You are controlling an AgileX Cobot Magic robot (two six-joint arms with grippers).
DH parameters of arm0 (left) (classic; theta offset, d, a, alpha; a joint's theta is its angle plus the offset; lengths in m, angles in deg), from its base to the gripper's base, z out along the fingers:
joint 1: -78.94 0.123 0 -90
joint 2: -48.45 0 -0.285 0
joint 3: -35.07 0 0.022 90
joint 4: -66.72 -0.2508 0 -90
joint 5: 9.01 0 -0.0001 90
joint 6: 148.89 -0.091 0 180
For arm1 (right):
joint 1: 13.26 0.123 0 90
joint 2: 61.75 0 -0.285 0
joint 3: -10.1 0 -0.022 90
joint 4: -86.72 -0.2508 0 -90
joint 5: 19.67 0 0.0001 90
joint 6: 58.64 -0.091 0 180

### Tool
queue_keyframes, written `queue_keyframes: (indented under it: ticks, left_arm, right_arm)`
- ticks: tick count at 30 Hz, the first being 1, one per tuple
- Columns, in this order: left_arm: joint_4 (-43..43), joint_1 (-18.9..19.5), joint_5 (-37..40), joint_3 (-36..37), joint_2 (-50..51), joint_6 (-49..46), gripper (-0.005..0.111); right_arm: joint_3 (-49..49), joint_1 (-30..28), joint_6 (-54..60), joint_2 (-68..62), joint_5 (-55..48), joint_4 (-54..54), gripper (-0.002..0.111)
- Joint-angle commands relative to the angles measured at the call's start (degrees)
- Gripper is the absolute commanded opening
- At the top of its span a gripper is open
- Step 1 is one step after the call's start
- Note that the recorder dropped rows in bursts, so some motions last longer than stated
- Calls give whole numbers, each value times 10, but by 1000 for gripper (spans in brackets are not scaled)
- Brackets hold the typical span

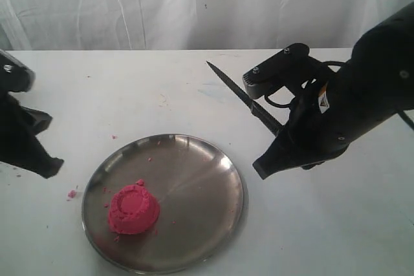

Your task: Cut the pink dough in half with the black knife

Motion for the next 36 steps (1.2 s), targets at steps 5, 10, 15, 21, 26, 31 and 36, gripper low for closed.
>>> queue_keyframes:
  ticks: [5, 10, 15, 21, 26, 31, 36]
  left_arm:
    - [-217, -119, -275, -7, 63, 110, 0]
    - [-444, -154, -292, -63, 65, 458, 0]
    - [-444, -155, -55, -67, 71, 550, 0]
    - [-444, -155, 226, -46, 99, 425, 0]
    - [-241, -155, 385, -69, 127, 30, 0]
    - [262, -155, 372, -167, 131, -349, 0]
    - [490, -130, 359, -196, 189, -566, 0]
  right_arm:
    - [-9, 1, -1, -28, 29, -21, 0]
    - [-9, 1, -1, -23, 30, -21, 0]
    - [-12, 1, -1, -27, 37, -21, 0]
    - [-12, 1, 7, -27, 40, -36, 0]
    - [-12, 1, 7, -27, 40, -37, 0]
    - [-12, 1, 7, -27, 40, -39, 0]
    - [-12, 1, 7, -27, 40, -42, 0]
